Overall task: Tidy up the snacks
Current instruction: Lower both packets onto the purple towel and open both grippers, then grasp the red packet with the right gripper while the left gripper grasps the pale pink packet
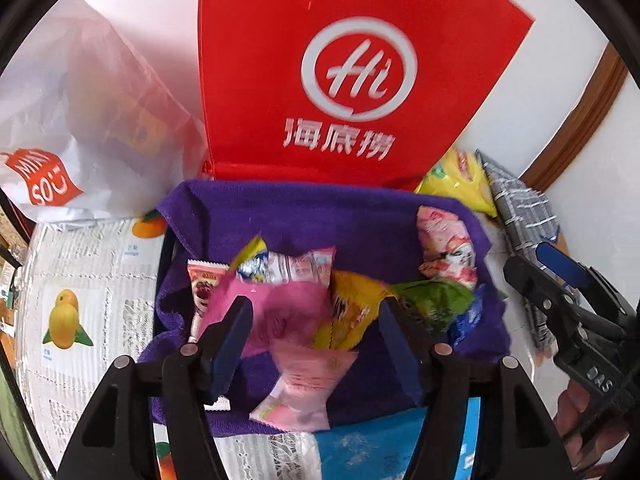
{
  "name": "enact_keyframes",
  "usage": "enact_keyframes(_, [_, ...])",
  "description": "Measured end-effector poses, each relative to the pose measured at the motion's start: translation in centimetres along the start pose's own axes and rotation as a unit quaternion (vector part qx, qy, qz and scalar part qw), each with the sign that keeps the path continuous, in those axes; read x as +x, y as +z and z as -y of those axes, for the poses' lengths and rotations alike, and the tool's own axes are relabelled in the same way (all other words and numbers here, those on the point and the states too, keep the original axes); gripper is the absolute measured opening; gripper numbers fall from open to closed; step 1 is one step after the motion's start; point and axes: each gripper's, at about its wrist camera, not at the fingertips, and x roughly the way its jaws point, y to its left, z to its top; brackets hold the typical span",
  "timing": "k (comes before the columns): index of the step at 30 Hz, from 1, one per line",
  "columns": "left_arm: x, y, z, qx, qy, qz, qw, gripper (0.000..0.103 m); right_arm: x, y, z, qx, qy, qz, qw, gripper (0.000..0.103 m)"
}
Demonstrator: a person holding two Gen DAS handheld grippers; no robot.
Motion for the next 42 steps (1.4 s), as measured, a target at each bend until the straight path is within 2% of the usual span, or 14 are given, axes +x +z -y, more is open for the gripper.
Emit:
enact_keyframes(2, [-1.3, 0.0, 0.3, 0.006, -0.006, 0.014, 0.9999, 0.067, -0.9, 0.2, 0.2, 0.012, -0.014, 0.010, 1.000, 0.075])
enact_keyframes(6, [-3.8, -0.1, 0.8, 0.016, -0.015, 0.042, 0.9989, 0.067, -2.8, -0.3, 0.4, 0.029, -0.014, 0.018, 0.999, 0.075])
enact_keyframes(9, [-5.1, -0.1, 1.2, 0.020, -0.021, 0.053, 0.9982, 0.067, -4.6, -1.0, 0.1, 0.015, -0.030, 0.021, 0.999, 0.075])
enact_keyframes(14, [-8.2, -0.7, 1.5, 0.024, -0.025, 0.079, 0.9963, 0.067, -8.6, -2.7, -1.1, -0.019, -0.072, 0.054, 0.996, 0.075])
enact_keyframes(20, [-11.7, -3.4, 1.0, 0.025, -0.022, 0.097, 0.9948, 0.067, -12.0, -5.6, -1.7, -0.005, -0.048, 0.057, 0.997, 0.075])
enact_keyframes(28, [-14.1, -8.4, -0.6, 0.014, 0.011, 0.103, 0.9945, 0.067, -14.7, -9.8, -3.0, 0.009, -0.043, 0.067, 0.997, 0.075])
enact_keyframes(33, [-15.5, -11.2, -1.5, 0.000, 0.012, 0.111, 0.9938, 0.067, -15.9, -12.3, -3.7, 0.008, -0.026, 0.064, 0.998, 0.075])
enact_keyframes(37, [-16.0, -13.3, -1.6, 0.000, 0.021, 0.119, 0.9927, 0.067, -16.0, -14.4, -4.4, -0.001, -0.003, 0.051, 0.999, 0.075])
enact_keyframes(42, [-15.8, -15.4, -2.3, -0.001, 0.034, 0.113, 0.9930, 0.067, -14.3, -17.2, -4.9, 0.006, 0.011, 0.008, 1.000, 0.075])
